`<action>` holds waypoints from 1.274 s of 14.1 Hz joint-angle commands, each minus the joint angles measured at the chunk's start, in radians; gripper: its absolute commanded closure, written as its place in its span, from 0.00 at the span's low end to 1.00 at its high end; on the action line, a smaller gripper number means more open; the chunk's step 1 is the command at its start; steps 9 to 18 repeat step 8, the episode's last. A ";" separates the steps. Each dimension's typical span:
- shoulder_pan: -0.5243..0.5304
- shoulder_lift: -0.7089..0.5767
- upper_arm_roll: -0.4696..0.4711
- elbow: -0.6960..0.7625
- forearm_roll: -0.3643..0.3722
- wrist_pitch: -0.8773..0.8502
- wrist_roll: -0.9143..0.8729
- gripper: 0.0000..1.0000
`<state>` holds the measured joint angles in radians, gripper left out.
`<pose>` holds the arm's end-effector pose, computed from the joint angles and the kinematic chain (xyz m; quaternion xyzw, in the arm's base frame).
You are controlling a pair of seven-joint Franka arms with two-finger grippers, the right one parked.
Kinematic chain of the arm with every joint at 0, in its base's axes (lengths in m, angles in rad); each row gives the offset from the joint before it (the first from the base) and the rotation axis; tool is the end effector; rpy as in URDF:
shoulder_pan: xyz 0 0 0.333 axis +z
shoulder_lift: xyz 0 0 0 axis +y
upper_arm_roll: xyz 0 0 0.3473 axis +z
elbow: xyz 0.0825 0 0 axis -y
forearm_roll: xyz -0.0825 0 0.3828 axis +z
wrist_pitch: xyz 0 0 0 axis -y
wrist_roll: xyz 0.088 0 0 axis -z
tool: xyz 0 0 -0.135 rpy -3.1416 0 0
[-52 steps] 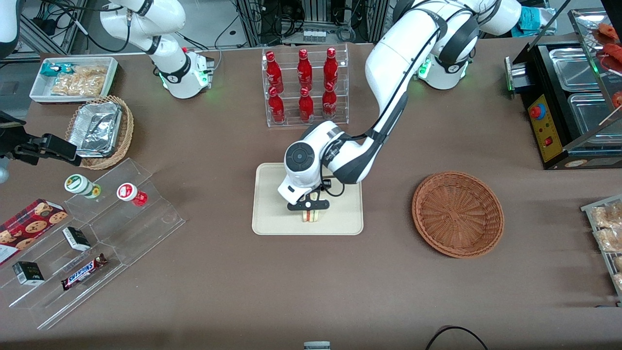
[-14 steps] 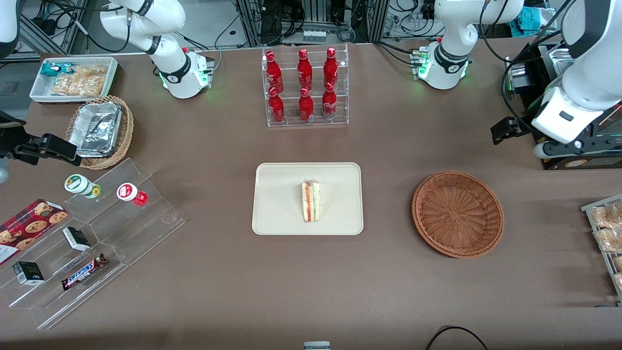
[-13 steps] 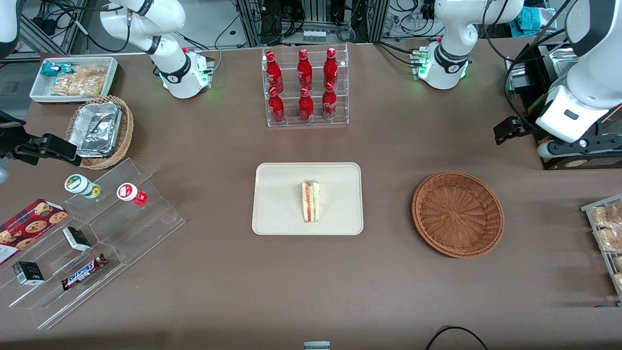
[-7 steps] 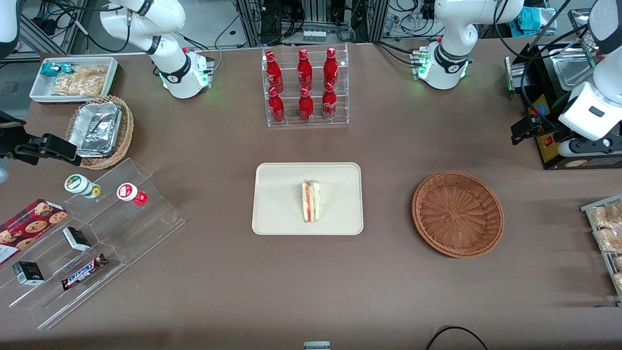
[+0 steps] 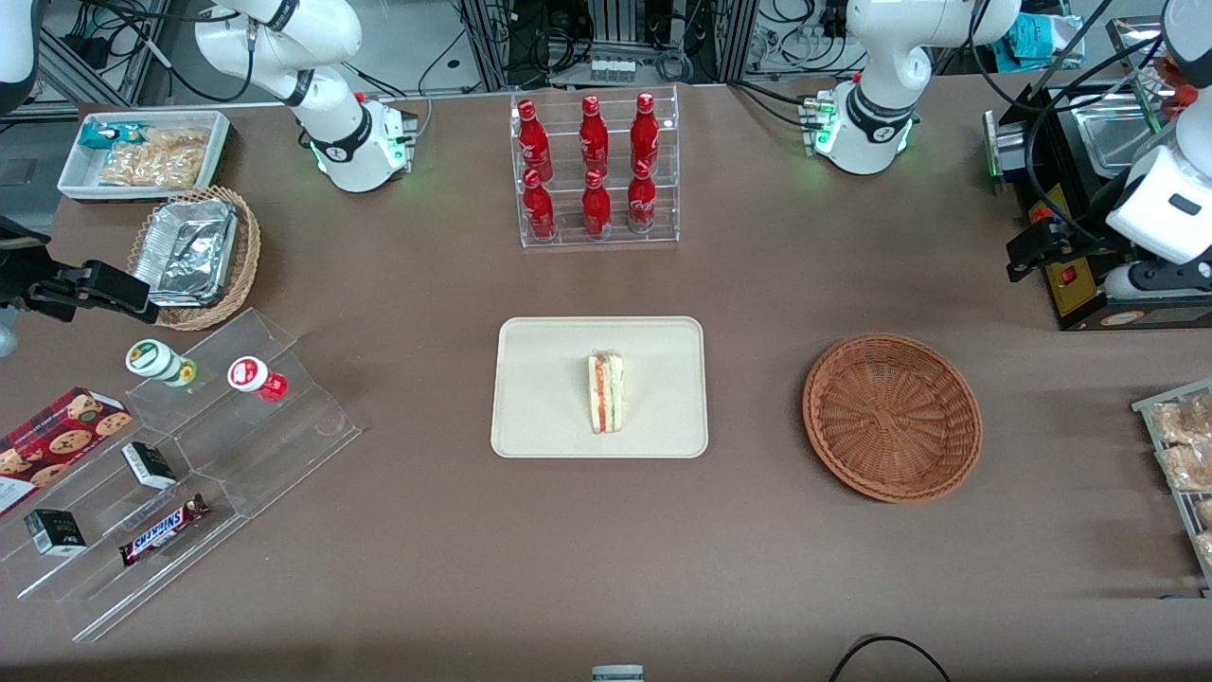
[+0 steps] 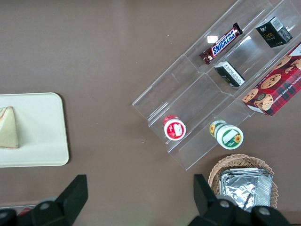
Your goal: Place sandwich from basket to tray
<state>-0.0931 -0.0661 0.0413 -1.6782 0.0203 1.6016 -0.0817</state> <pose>0.5313 -0.0241 0.6157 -0.9998 -0.0145 0.0047 0.0091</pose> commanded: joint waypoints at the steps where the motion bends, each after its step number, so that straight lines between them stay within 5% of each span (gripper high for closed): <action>1: -0.005 0.008 -0.005 0.054 -0.002 -0.009 -0.009 0.00; 18: -0.005 0.019 -0.005 0.072 -0.003 -0.011 -0.010 0.00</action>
